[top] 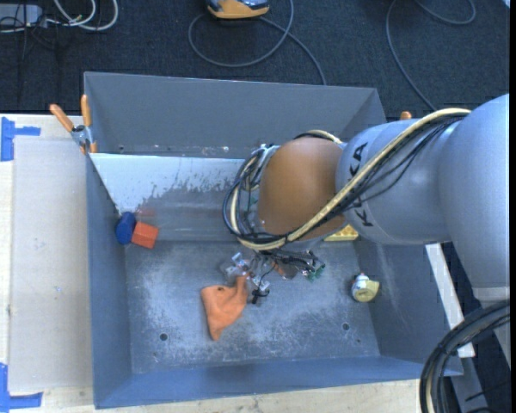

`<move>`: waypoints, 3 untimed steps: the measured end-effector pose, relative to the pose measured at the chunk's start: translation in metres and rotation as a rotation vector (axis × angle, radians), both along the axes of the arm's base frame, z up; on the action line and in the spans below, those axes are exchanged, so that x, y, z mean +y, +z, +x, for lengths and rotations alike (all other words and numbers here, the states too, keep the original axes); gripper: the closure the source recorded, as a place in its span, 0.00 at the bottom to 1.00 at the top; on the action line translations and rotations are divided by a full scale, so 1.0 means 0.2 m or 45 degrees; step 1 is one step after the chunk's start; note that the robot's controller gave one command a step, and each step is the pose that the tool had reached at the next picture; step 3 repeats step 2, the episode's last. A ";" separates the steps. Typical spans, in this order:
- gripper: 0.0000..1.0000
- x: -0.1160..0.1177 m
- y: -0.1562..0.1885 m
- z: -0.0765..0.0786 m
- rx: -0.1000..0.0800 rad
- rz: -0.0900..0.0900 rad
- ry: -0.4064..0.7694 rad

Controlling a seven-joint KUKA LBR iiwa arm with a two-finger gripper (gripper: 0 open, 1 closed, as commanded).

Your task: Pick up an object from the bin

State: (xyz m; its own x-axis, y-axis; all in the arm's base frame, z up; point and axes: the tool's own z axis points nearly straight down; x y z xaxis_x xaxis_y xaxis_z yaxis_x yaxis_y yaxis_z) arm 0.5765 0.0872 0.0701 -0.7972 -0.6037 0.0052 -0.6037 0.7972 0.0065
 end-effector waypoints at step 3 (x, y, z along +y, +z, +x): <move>1.00 0.00 0.00 0.00 0.000 0.000 -0.002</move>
Offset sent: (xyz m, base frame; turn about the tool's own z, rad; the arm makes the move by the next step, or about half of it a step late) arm 0.0045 0.0099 -0.0001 0.0153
